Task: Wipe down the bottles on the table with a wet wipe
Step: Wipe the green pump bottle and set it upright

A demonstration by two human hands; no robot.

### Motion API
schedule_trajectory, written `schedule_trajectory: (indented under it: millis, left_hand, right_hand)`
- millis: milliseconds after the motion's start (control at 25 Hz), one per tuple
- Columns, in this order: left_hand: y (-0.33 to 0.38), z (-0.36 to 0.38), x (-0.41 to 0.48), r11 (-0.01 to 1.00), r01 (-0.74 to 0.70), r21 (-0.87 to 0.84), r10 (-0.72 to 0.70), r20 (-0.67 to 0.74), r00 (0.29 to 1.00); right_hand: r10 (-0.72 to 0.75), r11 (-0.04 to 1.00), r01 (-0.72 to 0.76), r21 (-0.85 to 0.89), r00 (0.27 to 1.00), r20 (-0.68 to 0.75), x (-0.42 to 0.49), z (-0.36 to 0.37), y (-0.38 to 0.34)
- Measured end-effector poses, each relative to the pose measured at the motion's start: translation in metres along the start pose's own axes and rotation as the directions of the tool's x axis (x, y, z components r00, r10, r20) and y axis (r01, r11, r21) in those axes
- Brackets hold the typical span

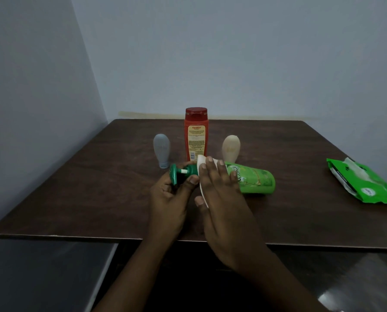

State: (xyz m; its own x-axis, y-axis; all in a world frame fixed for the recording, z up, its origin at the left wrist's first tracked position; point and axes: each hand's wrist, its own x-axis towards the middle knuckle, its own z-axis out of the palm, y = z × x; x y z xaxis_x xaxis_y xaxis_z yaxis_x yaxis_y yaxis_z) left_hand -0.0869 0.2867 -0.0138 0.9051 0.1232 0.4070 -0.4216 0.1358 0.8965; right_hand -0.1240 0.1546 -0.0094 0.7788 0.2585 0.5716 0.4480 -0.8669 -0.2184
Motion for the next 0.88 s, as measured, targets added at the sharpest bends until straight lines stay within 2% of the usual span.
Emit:
schedule_trajectory:
  millis: [280,440,640,880]
  left_hand:
    - [-0.001,0.006,-0.007,0.999,0.029,0.043,-0.026,-0.079,0.997]
    - [-0.005,0.006,-0.012,0.995,0.092,-0.030,-0.095,-0.124,0.988]
    - [-0.016,0.005,-0.006,0.976,0.139,-0.169,-0.167,-0.168,0.971]
    - [-0.018,0.005,-0.006,0.977,0.140,-0.162,-0.167,-0.170,0.971]
  right_hand:
    - [0.007,0.994,-0.010,-0.108,1.000,-0.026,-0.019,0.005,-0.006]
    - [0.004,0.996,-0.002,-0.086,1.000,0.017,-0.025,0.000,0.005]
    - [0.225,0.974,-0.225,-0.012,0.972,0.069,-0.039,-0.010,0.057]
    - [0.477,0.875,-0.481,0.047,0.876,0.075,-0.034,-0.015,0.075]
